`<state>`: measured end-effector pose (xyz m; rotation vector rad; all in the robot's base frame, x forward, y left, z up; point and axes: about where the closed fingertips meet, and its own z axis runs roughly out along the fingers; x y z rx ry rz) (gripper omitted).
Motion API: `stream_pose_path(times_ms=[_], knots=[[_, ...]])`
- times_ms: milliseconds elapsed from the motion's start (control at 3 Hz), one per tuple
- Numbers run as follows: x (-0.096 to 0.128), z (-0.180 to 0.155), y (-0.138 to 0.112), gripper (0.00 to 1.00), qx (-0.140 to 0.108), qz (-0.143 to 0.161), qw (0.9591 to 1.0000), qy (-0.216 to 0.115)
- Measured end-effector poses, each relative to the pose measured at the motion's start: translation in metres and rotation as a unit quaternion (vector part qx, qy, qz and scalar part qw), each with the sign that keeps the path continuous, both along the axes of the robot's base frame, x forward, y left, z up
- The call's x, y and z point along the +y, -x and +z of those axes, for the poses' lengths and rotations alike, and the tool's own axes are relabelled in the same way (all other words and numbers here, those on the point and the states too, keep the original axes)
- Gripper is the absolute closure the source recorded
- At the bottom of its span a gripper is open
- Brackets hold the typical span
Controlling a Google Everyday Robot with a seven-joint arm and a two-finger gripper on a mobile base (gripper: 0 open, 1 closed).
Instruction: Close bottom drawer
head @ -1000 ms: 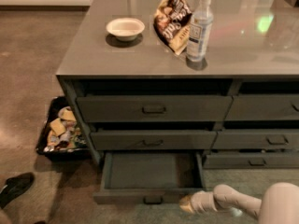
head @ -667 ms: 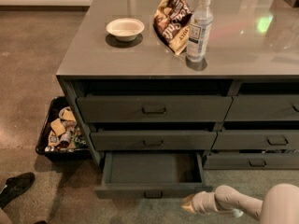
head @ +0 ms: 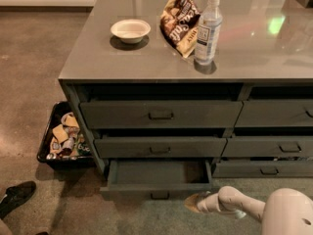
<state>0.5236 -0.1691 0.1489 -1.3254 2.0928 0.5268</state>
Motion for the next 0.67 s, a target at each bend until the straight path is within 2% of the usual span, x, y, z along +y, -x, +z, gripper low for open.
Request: stream_pose_path(times_ms=[333, 667], knots=[[0.0128, 0.003, -0.0423, 1.0, -0.023, -0.007, 0.9997, -0.002], [0.0136, 0.004, -0.0448, 1.0, -0.026, -0.009, 0.9996, -0.002]])
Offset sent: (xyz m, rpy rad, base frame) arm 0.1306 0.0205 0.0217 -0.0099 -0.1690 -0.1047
